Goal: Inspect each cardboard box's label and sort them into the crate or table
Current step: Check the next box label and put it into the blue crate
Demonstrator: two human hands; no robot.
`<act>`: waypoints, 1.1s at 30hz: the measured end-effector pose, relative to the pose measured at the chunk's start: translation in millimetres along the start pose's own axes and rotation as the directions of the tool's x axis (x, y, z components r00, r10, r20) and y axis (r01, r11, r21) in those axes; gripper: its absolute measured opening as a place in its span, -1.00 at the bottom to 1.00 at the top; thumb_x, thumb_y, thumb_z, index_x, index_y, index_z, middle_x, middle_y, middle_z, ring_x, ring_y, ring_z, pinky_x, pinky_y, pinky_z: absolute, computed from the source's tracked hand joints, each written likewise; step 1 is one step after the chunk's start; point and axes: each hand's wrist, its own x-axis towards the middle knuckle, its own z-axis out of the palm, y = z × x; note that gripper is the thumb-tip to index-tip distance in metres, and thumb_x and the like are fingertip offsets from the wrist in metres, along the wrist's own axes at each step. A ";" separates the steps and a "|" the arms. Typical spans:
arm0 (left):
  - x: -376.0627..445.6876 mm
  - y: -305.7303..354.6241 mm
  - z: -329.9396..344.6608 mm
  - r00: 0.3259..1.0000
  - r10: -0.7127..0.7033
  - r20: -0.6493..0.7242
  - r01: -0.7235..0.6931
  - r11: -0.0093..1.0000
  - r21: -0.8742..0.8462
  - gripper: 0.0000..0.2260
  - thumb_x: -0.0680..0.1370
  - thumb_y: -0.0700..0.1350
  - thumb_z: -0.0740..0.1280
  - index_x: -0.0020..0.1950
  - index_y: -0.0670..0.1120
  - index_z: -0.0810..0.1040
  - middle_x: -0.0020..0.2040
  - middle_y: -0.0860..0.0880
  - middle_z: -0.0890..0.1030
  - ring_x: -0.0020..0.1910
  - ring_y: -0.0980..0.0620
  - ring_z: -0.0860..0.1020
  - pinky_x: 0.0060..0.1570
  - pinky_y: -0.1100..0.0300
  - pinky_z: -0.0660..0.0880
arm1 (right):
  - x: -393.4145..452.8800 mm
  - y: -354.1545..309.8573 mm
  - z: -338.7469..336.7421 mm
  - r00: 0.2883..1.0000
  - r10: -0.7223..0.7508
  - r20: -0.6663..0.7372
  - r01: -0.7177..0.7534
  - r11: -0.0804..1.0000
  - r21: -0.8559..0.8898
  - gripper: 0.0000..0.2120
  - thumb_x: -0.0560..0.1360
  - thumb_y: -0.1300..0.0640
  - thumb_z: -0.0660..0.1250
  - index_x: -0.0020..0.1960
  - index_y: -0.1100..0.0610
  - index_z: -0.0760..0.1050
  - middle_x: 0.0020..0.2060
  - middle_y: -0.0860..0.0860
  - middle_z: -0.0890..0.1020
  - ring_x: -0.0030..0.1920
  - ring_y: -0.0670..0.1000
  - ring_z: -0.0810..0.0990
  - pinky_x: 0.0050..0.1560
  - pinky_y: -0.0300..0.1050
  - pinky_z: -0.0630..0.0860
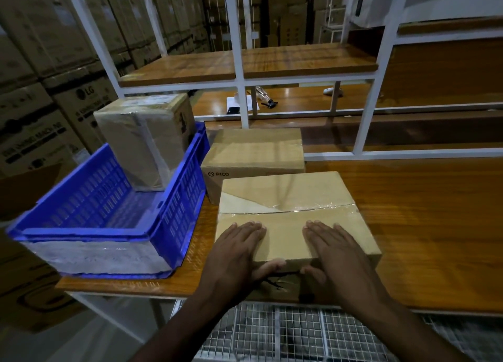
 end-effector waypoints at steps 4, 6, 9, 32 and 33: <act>17.3 -10.3 -8.6 0.992 -0.125 -0.006 0.122 0.974 -0.192 -0.27 0.51 0.49 -0.01 0.30 0.00 0.57 0.27 0.04 0.57 0.30 0.05 0.48 0.31 0.10 0.40 | 14.0 14.8 -26.6 0.996 0.046 0.070 -0.060 0.975 0.215 -0.41 0.51 -0.34 0.14 0.44 -0.07 0.32 0.46 -0.12 0.35 0.42 -0.11 0.28 0.44 -0.09 0.19; 21.0 -21.6 -5.1 0.968 -0.249 -0.036 0.237 0.951 -0.200 -0.35 0.53 0.40 0.17 0.43 -0.01 0.45 0.41 -0.03 0.46 0.41 0.01 0.38 0.40 0.05 0.35 | 25.4 28.3 -27.9 0.985 0.169 0.013 -0.167 0.948 0.271 -0.42 0.52 -0.32 0.14 0.43 -0.05 0.32 0.42 -0.06 0.38 0.39 -0.05 0.31 0.33 -0.05 0.30; 21.3 -36.8 -0.6 0.877 -0.479 0.034 0.455 0.808 -0.374 -0.30 0.50 0.27 0.38 0.52 -0.01 0.28 0.45 -0.03 0.38 0.43 -0.01 0.35 0.38 0.05 0.36 | 38.7 47.2 -16.7 0.919 0.393 -0.030 -0.368 0.884 0.289 -0.48 0.52 -0.24 0.26 0.39 -0.03 0.30 0.39 0.02 0.39 0.36 0.06 0.35 0.20 0.03 0.42; -16.4 -29.3 1.9 0.825 -0.533 -0.187 0.275 0.668 -0.692 0.00 0.23 0.00 0.68 0.53 0.05 0.19 0.41 0.09 0.38 0.35 0.16 0.41 0.31 0.10 0.47 | -5.6 41.2 -8.5 0.799 0.543 -0.259 -0.327 0.754 0.570 0.14 0.34 0.14 0.58 0.58 -0.15 -0.18 0.45 0.07 0.21 0.31 0.11 0.39 -0.05 -0.18 0.38; -16.2 -29.3 1.7 0.828 -0.526 -0.196 0.267 0.676 -0.686 0.02 0.23 -0.01 0.68 0.55 0.06 0.16 0.42 0.10 0.37 0.35 0.18 0.41 0.28 0.16 0.46 | -5.3 41.8 -7.4 0.796 0.545 -0.264 -0.328 0.755 0.568 0.15 0.33 0.15 0.59 0.59 -0.14 -0.18 0.45 0.08 0.21 0.29 0.11 0.40 -0.09 -0.22 0.37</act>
